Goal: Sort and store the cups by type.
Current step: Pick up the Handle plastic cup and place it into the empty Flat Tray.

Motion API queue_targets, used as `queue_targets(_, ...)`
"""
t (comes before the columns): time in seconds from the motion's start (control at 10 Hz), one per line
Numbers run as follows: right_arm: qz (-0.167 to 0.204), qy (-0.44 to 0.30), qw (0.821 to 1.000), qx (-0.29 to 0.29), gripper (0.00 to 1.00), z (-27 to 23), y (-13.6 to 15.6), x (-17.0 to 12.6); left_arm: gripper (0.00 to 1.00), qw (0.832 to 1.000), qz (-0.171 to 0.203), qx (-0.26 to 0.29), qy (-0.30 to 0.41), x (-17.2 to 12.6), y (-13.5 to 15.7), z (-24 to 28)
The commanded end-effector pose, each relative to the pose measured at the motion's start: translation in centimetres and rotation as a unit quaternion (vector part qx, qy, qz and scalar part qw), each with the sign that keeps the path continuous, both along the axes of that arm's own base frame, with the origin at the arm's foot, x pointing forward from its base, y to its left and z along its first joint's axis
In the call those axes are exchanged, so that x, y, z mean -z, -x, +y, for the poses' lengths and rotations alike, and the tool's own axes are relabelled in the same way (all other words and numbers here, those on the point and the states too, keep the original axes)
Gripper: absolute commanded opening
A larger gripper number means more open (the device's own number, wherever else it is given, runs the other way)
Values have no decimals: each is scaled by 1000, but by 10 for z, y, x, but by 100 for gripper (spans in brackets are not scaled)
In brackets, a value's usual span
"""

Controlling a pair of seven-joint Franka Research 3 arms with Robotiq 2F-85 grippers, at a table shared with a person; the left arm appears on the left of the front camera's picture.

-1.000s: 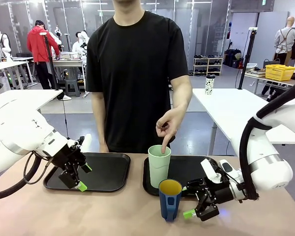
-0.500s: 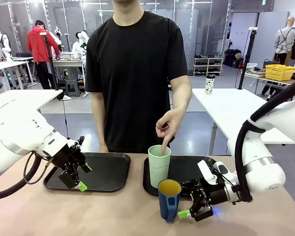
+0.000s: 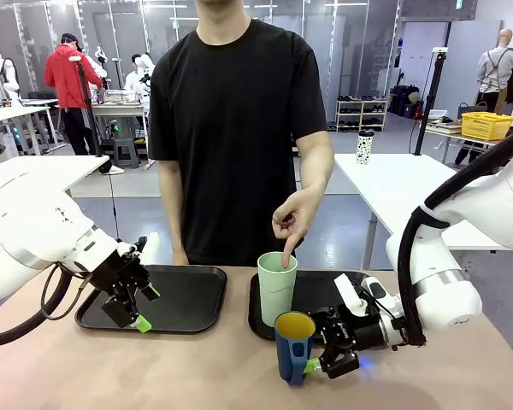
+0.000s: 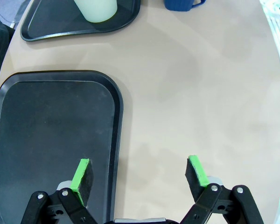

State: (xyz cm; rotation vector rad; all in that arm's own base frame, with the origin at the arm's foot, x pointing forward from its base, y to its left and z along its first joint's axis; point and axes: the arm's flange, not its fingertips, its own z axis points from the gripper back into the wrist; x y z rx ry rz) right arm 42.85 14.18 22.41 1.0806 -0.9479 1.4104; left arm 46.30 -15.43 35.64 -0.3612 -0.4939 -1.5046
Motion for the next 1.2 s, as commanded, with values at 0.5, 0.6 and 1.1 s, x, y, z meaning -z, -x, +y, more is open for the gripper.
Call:
queue_targets(0.5, -10, -22, 1000, -16, 100, 23, -6, 18, 100, 1000, -4, 2, 12, 2, -1, 0)
queue_targets(0.6, -12, -23, 1000, -18, 100, 24, -5, 19, 100, 1000, -4, 2, 12, 2, -1, 0)
queue_targets(1.1, -17, -4, 999, -31, 57, 22, -2, 20, 100, 1000, -4, 2, 12, 2, -1, 0)
